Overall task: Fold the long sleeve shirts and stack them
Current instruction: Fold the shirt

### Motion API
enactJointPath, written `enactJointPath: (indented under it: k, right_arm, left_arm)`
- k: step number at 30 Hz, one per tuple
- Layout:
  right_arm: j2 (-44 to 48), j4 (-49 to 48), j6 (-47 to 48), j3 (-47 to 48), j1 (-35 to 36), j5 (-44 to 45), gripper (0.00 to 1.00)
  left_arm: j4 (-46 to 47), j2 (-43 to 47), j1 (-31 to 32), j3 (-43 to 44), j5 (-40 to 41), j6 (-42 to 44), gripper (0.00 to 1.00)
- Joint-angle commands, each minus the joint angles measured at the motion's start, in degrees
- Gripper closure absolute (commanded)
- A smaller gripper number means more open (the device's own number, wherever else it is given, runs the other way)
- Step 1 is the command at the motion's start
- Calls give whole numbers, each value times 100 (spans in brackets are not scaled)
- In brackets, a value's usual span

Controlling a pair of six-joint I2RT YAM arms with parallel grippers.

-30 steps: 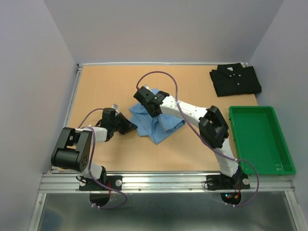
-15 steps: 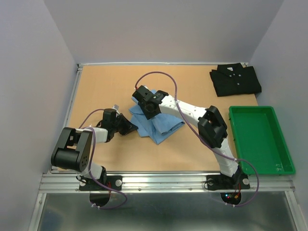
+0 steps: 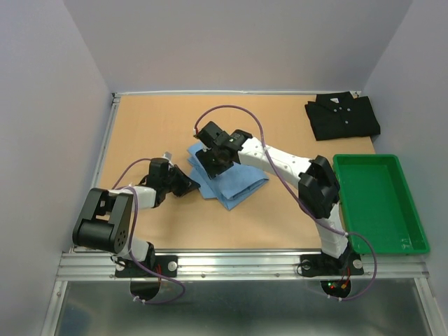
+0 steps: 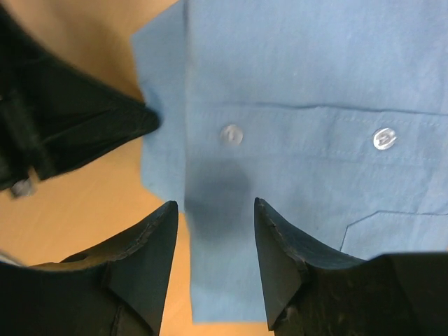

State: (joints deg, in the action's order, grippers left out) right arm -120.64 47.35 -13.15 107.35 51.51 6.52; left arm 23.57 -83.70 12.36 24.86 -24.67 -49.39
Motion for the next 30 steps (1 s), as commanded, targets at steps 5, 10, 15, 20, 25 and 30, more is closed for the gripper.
enactJointPath:
  k: [5, 10, 15, 20, 25, 30]
  right_arm:
    - [717, -156, 84, -810, 70, -1022, 46]
    - [717, -322, 102, -1390, 70, -960, 52]
    - [831, -770, 58, -2216, 70, -1065, 59]
    - [963, -877, 84, -2316, 61, -1364, 59]
    - [1401, -868, 146, -2122, 61, -1216, 57]
    - [1912, -868, 163, -2034, -123, -1101, 52]
  left_arm:
    - [-195, 372, 30, 45, 190, 25, 100]
    - [-467, 556, 30, 98, 444, 113, 100]
    - [-591, 504, 30, 203, 629, 184, 99]
    - [-599, 486, 30, 265, 630, 210, 99]
    - [-1002, 908, 21, 457, 884, 359, 92]
    - [-1741, 1373, 21, 722, 1209, 588, 50]
